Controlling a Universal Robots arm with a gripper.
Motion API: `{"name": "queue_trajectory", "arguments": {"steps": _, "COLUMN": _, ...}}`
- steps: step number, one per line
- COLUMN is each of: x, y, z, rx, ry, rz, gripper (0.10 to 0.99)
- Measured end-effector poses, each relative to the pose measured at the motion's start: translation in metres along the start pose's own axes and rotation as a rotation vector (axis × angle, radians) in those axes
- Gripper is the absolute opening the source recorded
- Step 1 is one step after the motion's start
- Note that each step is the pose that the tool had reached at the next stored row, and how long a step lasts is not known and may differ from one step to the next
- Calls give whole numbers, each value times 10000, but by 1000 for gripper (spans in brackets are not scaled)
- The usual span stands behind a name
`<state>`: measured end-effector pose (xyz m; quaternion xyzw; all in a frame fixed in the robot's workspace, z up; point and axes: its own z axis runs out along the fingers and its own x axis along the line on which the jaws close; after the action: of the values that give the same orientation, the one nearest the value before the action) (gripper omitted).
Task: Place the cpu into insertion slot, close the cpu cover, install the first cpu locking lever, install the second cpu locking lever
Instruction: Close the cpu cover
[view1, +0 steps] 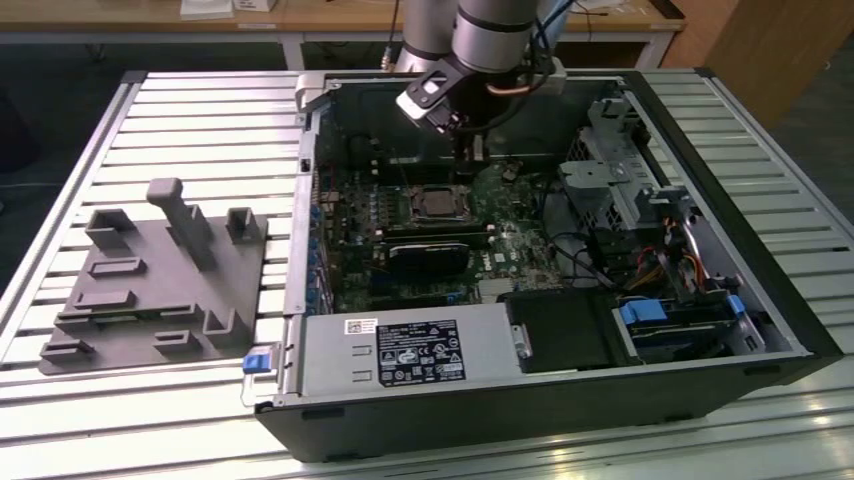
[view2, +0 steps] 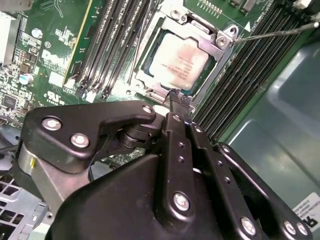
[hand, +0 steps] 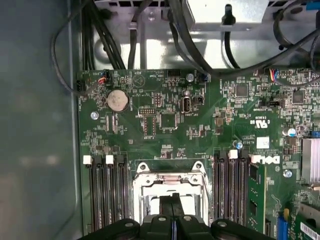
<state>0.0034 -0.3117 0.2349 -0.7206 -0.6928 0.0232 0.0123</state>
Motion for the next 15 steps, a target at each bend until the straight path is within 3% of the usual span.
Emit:
{"name": "queue_trajectory", "arguments": {"steps": 3, "x": -1, "y": -47, "z": 17, "rx": -202, "ry": 12, "rz": -7, "gripper": 106}}
{"name": "queue_trajectory", "arguments": {"steps": 8, "x": -4, "y": -118, "z": 53, "rx": -428, "ry": 69, "rz": -39, "gripper": 106}}
{"name": "queue_trajectory", "arguments": {"steps": 15, "x": -29, "y": -262, "z": 107, "rx": -568, "ry": 127, "rz": -53, "gripper": 106}}
